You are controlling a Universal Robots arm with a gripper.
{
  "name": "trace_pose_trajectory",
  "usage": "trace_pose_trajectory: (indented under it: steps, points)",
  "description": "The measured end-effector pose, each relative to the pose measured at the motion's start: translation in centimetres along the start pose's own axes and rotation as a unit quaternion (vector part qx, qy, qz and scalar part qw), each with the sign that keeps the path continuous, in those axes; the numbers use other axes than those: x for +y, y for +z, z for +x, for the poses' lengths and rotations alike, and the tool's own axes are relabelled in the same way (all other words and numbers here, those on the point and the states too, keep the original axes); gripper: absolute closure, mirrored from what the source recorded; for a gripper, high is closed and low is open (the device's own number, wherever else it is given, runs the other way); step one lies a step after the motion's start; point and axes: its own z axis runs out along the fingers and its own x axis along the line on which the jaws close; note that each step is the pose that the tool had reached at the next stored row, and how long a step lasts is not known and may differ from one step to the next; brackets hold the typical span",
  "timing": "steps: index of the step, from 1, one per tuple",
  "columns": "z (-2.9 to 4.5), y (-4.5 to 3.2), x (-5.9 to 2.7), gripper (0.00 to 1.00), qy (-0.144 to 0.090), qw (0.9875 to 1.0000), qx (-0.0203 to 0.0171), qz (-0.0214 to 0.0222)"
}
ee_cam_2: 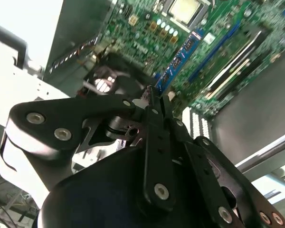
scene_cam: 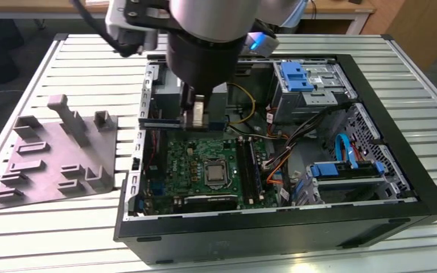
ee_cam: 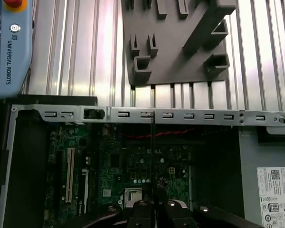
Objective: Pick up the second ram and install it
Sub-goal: 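Pick up the second ram and move it above second insertion slot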
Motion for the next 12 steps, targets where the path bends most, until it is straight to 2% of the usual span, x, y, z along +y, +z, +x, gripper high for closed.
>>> trace_pose_trajectory:
  steps: [3,9,12]
  points:
    - [-0.01,-0.04,-1.18,0.86,0.000,1.0000,-0.0001,-0.0029]
    - [-0.15,0.07,-2.43,0.86,0.001,1.0000,0.0033,-0.0034]
    - [-0.19,0.12,-3.39,0.86,0.001,1.0000,0.0039,-0.0038]
